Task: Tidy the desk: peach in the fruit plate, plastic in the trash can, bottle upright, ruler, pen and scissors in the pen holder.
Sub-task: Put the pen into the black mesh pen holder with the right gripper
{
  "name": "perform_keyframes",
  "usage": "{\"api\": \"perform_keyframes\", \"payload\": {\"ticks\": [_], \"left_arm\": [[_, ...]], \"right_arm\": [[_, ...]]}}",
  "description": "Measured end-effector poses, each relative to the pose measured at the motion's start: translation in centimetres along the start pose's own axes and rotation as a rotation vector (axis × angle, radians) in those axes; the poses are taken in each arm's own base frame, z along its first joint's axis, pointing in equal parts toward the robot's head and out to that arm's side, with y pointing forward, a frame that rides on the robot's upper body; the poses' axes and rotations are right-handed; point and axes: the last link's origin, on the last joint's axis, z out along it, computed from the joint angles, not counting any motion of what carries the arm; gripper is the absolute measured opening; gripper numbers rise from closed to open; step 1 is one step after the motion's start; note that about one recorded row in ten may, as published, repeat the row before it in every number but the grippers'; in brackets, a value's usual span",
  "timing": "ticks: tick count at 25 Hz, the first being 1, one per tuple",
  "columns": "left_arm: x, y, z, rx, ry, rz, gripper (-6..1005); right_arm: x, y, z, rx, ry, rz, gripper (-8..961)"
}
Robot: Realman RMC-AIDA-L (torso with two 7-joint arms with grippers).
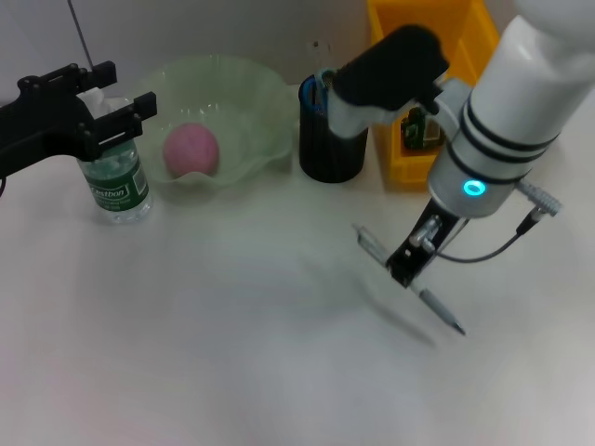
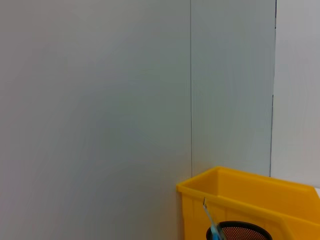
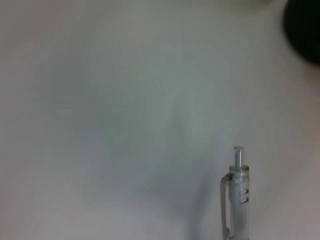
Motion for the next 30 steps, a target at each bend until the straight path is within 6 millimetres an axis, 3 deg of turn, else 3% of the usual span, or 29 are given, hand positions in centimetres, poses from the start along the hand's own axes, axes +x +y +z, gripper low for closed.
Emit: {"api": "perform_keyframes", "payload": {"ticks": [11,21,30], "left_arm": [[-0.1,0.0,-0.2,0.002,0.0,-0.003,663],[0.0,0.0,-0.1,0.003,0.005,0.0,663],[0.1,0.0,0.1,-0.003,0.004,0.0,663]], "right_arm": [[-1.3,-2.0,-3.8,0.118,-0.35,-0.001,121],[-4.3,-3.1,-5.1,0.211,-0.606,-0.029,120],[-5.5,-4.2,-5.3,0.263,-0.776,-0.018,118]]}}
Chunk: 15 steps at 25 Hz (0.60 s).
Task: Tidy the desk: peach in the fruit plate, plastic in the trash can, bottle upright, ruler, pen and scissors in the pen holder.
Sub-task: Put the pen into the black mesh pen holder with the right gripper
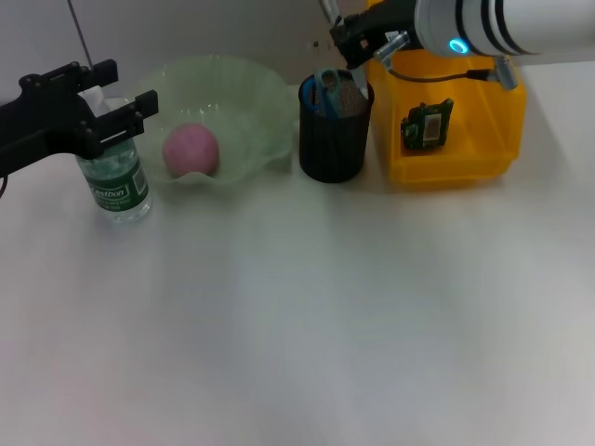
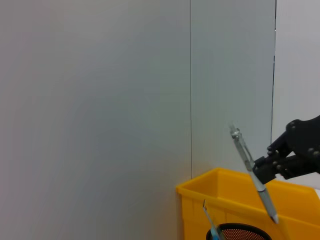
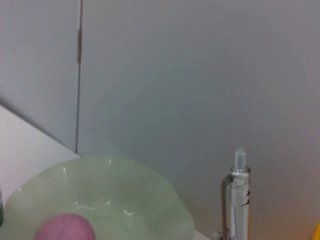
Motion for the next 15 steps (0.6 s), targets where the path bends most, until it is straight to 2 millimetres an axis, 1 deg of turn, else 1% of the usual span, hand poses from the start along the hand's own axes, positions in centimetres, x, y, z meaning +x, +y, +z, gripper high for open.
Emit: {"api": "perform_keyframes", "payload": {"ticks": [5,11,15], "left_arm": [[0.0,0.0,0.0,0.0,0.001,0.001,663],[0.1,0.0,0.0,0.0,0.001,0.003,663],[0.1,0.0,0.0,0.0,0.0,0.004,663]], "right_arm": [[0.7,-0.2,1.3,0.016,-0.026,0.005,118],[1.3,0.2,2.5,0.024,-0.058,-0.007,111],[1.5,0.2,3.0,0.03,-0.069,-0.007,70]]}}
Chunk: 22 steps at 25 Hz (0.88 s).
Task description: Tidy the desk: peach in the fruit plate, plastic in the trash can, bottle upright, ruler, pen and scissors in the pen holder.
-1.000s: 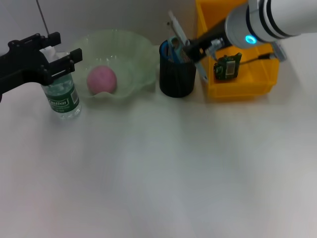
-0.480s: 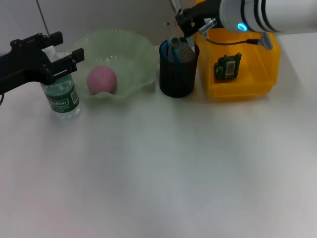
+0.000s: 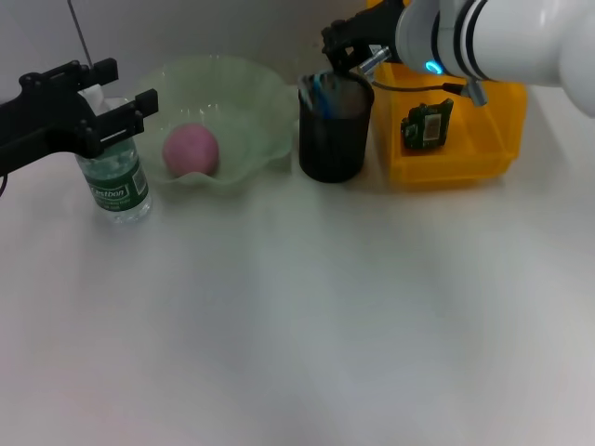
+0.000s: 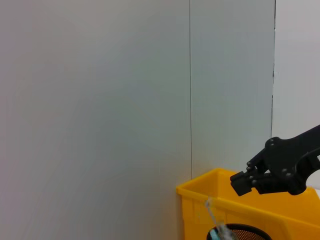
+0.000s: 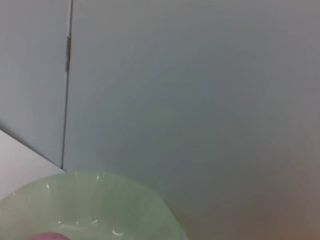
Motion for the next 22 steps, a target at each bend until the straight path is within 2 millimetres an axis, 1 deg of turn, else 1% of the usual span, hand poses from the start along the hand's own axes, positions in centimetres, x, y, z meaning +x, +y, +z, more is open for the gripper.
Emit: {"api": "perform_keyframes", "payload": {"ticks": [2,7,18,22], "left_arm": [[0.0,0.0,0.0,-0.001,0.0,0.001,663],[0.1,0.0,0.1,0.0,0.0,0.002,663],[0.1,-0.1,0.2,0.0,0.002,0.004,663],[0.2,-0.1,0.1,0.001,0.008,0.006,663]], "right_arm": [[0.1,0.1,0.2,0.0,-0.003,-0.001,50],[0.0,0.2,0.2,-0.004,-0.007,-0.002,55],[-0.2,0.7,-0.7,-0.037,-0.014,0.032,66],[-0.1,0.8,-1.5,-0.038,-0.037,0.025,205]]}}
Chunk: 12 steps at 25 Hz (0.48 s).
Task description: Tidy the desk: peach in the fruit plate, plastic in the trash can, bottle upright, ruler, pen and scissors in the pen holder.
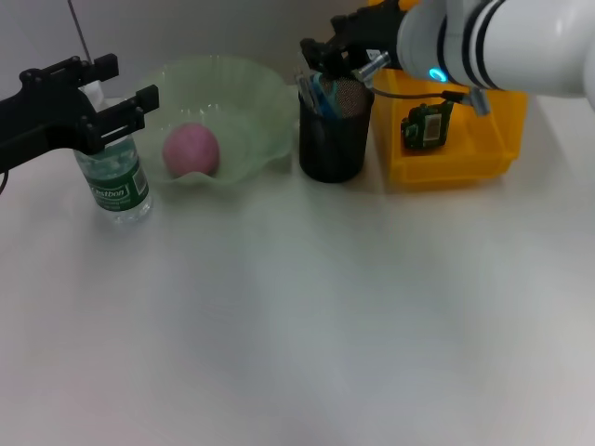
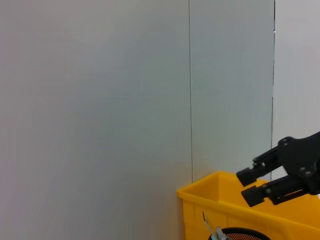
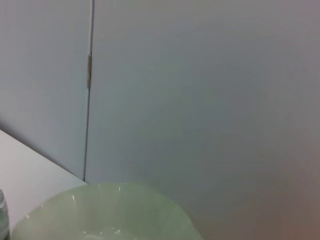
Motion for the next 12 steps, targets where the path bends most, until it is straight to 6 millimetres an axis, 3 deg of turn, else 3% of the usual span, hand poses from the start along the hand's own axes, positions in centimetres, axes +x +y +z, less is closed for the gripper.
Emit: {"api": "perform_keyframes", "payload": {"ticks": [2,4,10,12], "left_arm": [[0.0,0.0,0.0,0.0,0.0,0.002,663],[0.0,0.0,0.0,0.001,0.007,0.006,663],[0.6,0.2,-0.3,-0.006,0.057,0.001,663],[0.8,0.3,-0.4,-0.01,0.075,0.0,663]], "right_arm": [[0.0,0.2,-0.6,0.0,-0.017,-0.002,274],[0.1,0.3,-1.1,0.0,-0.032,-0.002,504],[0.3,0.5,-2.2,0.0,-0.055,-0.012,660],[0.3,0.7,-2.4,-0.018,-0.064,-0.009,660]]}}
